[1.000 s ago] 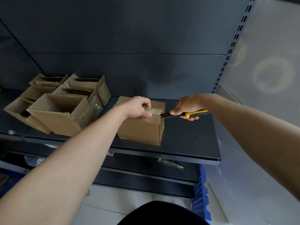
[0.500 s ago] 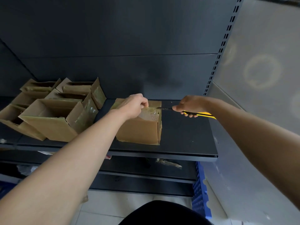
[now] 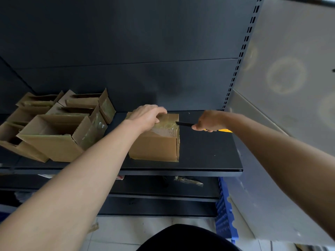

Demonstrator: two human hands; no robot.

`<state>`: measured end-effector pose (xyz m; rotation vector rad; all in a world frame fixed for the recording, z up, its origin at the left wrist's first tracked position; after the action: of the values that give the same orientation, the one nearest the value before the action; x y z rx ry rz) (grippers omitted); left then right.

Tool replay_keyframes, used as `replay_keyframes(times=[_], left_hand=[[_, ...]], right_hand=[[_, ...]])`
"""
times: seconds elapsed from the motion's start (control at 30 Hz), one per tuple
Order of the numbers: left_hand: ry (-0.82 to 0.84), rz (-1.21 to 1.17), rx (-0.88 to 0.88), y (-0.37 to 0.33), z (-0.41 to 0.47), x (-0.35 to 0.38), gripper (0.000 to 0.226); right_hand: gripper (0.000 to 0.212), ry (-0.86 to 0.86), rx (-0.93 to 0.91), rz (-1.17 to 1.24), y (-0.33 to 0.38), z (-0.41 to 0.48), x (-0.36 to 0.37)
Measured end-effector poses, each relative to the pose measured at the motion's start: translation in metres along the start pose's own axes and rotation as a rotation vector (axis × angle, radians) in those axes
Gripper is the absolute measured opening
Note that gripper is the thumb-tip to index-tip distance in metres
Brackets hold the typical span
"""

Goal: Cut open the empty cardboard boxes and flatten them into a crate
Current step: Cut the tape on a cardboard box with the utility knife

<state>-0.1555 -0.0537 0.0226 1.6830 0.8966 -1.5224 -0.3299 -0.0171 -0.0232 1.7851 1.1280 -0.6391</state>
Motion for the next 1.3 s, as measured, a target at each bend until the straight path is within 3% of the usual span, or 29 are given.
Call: replay_keyframes(times=[0.27,0.47,0.83,1.07,1.2,1.3], left_hand=[[0.174,-0.005,-0.05,0.007,0.007,0.005,0.037],[0.081,-0.105,-0.051,0.002,-0.003,0.009,0.031],[0.111,-0.206,-0.024,-0.004,-0.001,0.023,0.031],[0.07,-0.246,-0.015,-0.002,-0.006,0.025,0.03],[0.099,-0.244,0.007,-0.002,-0.009,0.026,0.032],[0.119,-0.264,-0.002,-0.008,-0.012,0.028,0.045]], right_hand=[[0.051,0.149,0.079,-0.04,0.01,-0.014,-0.003],[0.051,0.003,0.067,-0.047,0.015,-0.009,0.005],[0.044,-0.113,0.24,0.073,0.009,-0.003,0.01],[0.034,-0.205,0.24,0.192,0.018,0.01,0.023],[0.041,-0.236,0.333,0.117,-0.026,-0.013,-0.016],[0.041,-0.219,0.412,0.093,-0.053,-0.026,-0.022]])
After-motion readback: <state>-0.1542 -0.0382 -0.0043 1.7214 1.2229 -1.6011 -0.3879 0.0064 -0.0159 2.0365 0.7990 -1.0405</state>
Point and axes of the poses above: each hand's wrist, its own z-axis towards the middle knuckle, its own x-axis out of the palm, y = z × x, the point moved 9 cm from there along z, towards the middle knuckle, and after that the axes turned 12 degrees about z, right-handed, at the moved point
